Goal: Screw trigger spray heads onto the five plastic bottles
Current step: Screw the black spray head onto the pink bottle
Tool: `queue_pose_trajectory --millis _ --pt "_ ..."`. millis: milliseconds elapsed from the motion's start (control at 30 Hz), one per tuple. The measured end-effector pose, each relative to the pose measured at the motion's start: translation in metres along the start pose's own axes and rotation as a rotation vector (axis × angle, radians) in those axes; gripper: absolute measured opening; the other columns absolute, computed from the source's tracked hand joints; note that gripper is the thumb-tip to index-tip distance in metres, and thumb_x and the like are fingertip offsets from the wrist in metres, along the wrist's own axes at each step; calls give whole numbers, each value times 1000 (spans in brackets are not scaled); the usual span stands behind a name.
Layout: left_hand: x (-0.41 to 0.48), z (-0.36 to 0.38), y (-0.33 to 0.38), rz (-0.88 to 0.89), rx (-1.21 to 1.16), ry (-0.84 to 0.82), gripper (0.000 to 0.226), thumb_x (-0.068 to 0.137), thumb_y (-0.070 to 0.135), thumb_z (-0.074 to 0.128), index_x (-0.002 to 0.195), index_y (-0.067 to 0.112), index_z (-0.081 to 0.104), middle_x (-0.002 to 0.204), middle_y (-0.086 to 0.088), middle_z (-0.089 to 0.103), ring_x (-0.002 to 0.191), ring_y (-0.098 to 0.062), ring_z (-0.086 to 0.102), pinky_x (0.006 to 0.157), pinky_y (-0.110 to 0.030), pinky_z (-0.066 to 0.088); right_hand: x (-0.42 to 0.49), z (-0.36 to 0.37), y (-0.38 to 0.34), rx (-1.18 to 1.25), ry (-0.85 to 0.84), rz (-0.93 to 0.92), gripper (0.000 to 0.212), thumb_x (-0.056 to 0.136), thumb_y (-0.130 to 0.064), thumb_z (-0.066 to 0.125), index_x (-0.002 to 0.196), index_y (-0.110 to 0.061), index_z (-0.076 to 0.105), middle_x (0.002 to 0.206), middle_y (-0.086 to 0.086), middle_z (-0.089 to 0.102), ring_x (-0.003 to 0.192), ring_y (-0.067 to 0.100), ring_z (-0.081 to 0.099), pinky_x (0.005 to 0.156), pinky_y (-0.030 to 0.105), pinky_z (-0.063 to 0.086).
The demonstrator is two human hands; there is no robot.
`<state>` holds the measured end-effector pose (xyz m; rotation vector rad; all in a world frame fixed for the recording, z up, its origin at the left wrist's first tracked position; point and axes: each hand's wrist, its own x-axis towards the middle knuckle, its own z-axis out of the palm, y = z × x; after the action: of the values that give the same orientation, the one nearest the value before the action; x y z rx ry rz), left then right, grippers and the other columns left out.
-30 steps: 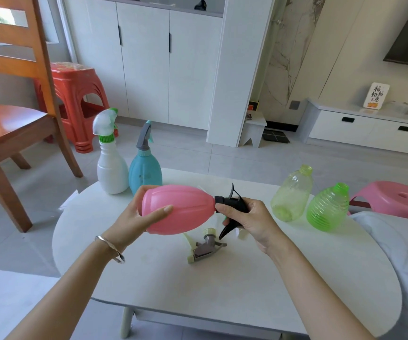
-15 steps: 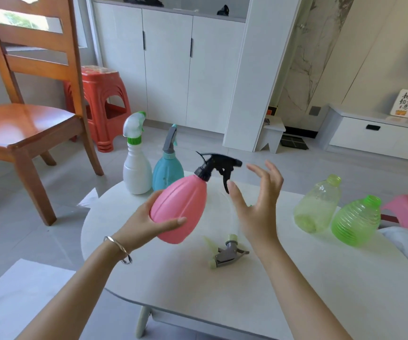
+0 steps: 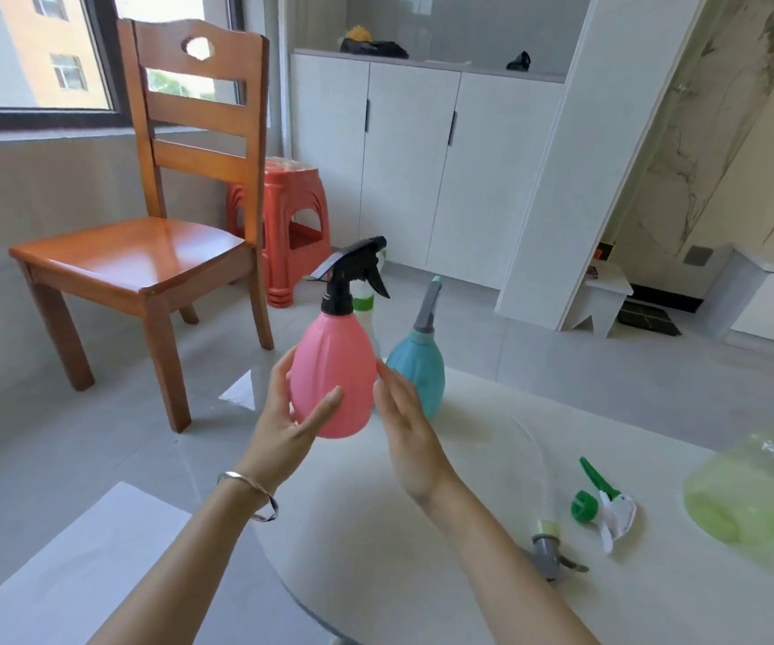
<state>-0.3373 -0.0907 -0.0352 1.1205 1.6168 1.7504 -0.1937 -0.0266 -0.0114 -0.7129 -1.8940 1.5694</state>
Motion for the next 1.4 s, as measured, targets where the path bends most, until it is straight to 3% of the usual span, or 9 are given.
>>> queue_pose_trajectory --millis 133,300,400,533,633,800,1100,1267,1400 --pt "4 -29 -28 -88 36 -92 82 61 51 82 126 54 32 127 11 52 112 -12 58 75 -16 54 17 13 21 12 -47 84 48 94 -53 34 140 -42 35 148 -21 30 136 -8 26 111 19 19" --pt "9 -36 -49 -88 163 -22 84 64 31 83 132 39 35 131 -1 50 109 -11 55 70 -7 50 24 29 38 11 -99 148 50 99 -45 31 147 -35 23 153 -21 23 134 -9 22 107 14 15" --pt "13 -35 -54 -68 215 29 88 65 26 85 137 32 35 134 -3 46 115 -19 51 84 -22 54 28 34 44 11 -90 165 53 99 -44 29 149 -33 17 154 -21 18 136 -8 18 107 14 14" --pt "15 -30 -53 -49 268 96 86 62 28 88 131 33 37 128 -1 46 115 -23 51 96 -46 50 34 36 46 27 -60 167 53 99 -44 29 149 -30 20 156 -16 22 140 -2 20 116 22 13" --pt "16 -28 -54 -59 263 119 87 60 27 88 130 33 37 126 0 45 114 -24 51 95 -48 50 37 36 47 40 -42 157 52 99 -43 28 149 -27 24 155 -12 27 142 4 24 120 34 16" --pt "16 -28 -53 -68 269 104 84 62 31 87 125 42 33 125 4 48 113 -22 53 93 -44 52 40 33 49 34 -56 155 50 100 -42 25 148 -27 26 155 -11 30 142 6 26 120 36 18" --pt "10 -24 -51 -86 295 113 88 61 35 86 130 41 31 125 8 48 113 -20 52 91 -42 52 37 28 45 3 -72 174 50 101 -43 21 148 -28 25 154 -12 29 140 8 31 119 36 19" --pt "6 -23 -45 -118 326 106 108 63 33 86 147 24 19 149 -3 34 134 -24 38 107 -47 40 28 20 39 -12 -52 196 51 100 -45 20 148 -29 23 154 -14 25 139 9 31 118 30 16" --pt "-4 -19 -20 -35 391 202 113 57 53 80 148 22 19 151 0 29 137 -21 32 111 -46 34 12 5 33 -36 0 190 52 99 -48 21 147 -31 27 150 -15 30 132 5 38 111 23 21"
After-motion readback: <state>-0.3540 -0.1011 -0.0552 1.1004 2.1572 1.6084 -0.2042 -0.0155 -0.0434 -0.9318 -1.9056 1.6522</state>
